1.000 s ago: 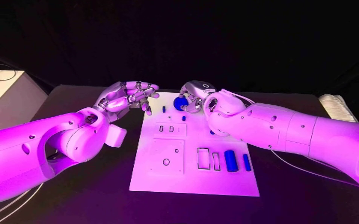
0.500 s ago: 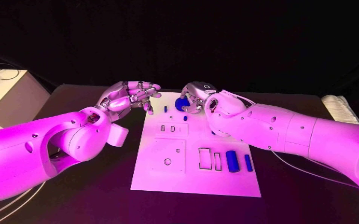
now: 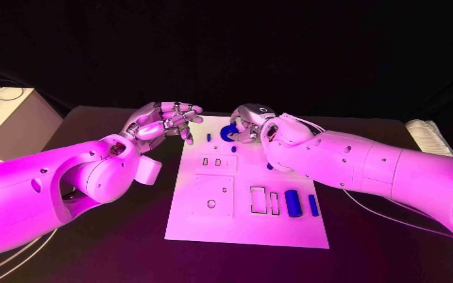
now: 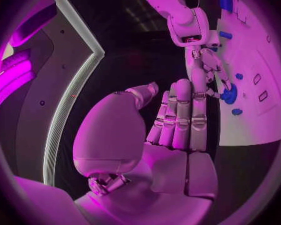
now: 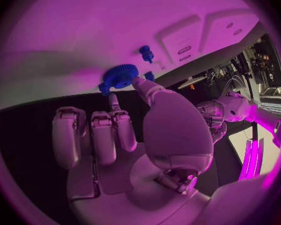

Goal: Assemble the parts on the task board

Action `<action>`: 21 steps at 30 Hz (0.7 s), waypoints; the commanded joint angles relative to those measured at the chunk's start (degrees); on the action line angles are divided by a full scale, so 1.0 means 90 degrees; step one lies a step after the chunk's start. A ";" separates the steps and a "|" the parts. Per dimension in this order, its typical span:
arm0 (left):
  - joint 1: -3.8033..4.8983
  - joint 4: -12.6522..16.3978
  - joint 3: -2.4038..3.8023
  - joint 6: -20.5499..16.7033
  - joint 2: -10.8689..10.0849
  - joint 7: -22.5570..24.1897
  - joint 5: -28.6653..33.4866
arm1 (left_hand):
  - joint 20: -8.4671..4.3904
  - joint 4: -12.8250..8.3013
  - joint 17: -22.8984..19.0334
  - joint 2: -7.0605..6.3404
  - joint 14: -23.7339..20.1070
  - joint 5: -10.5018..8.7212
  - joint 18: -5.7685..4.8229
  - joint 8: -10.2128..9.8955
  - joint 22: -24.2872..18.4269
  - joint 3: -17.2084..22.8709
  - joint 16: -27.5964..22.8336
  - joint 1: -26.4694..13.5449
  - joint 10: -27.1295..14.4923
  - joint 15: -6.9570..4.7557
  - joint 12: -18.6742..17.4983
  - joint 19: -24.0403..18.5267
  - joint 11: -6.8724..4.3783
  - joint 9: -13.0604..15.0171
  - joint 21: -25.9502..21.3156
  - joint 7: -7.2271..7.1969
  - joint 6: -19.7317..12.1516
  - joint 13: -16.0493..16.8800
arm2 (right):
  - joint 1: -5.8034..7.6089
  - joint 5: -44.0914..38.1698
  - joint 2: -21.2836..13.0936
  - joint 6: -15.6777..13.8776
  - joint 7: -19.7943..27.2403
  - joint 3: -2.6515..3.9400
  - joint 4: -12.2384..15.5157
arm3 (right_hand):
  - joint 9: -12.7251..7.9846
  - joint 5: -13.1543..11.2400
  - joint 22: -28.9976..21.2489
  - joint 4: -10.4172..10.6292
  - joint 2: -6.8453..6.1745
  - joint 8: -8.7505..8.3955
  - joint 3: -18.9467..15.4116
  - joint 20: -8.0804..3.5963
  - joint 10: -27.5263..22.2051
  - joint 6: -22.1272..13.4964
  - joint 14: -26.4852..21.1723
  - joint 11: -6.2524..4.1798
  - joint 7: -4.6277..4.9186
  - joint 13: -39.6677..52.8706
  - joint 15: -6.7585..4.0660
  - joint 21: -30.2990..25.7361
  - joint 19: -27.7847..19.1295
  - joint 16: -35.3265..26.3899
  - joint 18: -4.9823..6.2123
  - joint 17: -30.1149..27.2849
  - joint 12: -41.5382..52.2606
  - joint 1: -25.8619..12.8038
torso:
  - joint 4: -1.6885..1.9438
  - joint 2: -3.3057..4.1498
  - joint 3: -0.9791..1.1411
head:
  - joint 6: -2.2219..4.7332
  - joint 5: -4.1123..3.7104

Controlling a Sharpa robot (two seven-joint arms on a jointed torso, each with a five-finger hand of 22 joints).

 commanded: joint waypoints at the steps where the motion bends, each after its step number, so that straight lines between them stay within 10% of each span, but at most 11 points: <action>1: 0.0006 -0.0002 0.0004 0.0115 0.0001 0.0032 -0.0033 | -0.0009 0.0002 0.0007 0.0019 -0.0037 0.0019 0.0032 -0.0044 0.0007 0.0042 -0.0028 -0.0024 -0.0042 -0.0001 -0.0033 -0.0053 0.0005 0.0009 0.0038 -0.0011 -0.0054 0.0007 | -0.0001 0.0117 -0.0024 0.0173 0.0143 -0.0001 -0.0006 | -0.0003 0.0329 0.0708 0.0042 0.0053 -0.0032 -0.0056 0.0042 0.0178 0.0102 0.0578 0.0027 -0.0009 0.1177 0.0042 0.0014 0.0231 0.0038 -0.0093 0.1308 -0.0006 -0.0015 | 0.0006 0.0003 0.0002 | -0.0008 0.0002; 12: 0.0006 -0.0021 0.0003 0.0135 0.0000 0.0033 -0.0033 | -0.0009 0.0001 0.0007 0.0017 -0.0038 0.0018 0.0032 -0.0046 0.0009 0.0043 -0.0030 -0.0025 -0.0044 0.0000 -0.0034 -0.0056 0.0006 0.0010 0.0040 -0.0009 -0.0058 0.0008 | -0.0001 0.0199 -0.0253 -0.0363 0.0272 -0.0001 0.0137 | 0.0007 0.0452 0.0728 0.0093 0.0120 0.0001 -0.0002 0.0027 0.0211 0.0250 0.0579 0.0001 -0.0040 0.1211 0.0020 0.0025 0.0239 0.0040 -0.0096 0.1312 0.0024 0.0018 | 0.0003 -0.0006 0.0005 | -0.0002 -0.0006; 21: 0.0005 -0.0117 0.0003 0.0143 -0.0014 0.0047 -0.0033 | -0.0009 0.0001 0.0007 0.0017 -0.0038 0.0018 0.0032 -0.0046 0.0009 0.0043 -0.0030 -0.0025 -0.0044 0.0000 -0.0034 -0.0056 0.0006 0.0010 0.0040 -0.0009 -0.0058 0.0008 | 0.0126 0.1598 -0.1269 -0.1253 0.1761 0.0101 0.1111 | -0.0043 0.0181 0.0658 0.0003 0.0017 -0.0117 -0.0013 0.0031 0.0184 0.0152 0.0568 0.0022 -0.0012 0.1189 0.0035 -0.0050 0.0198 0.0024 -0.0077 0.1271 -0.0007 0.0195 | -0.0089 -0.0072 0.0032 | 0.0062 -0.0027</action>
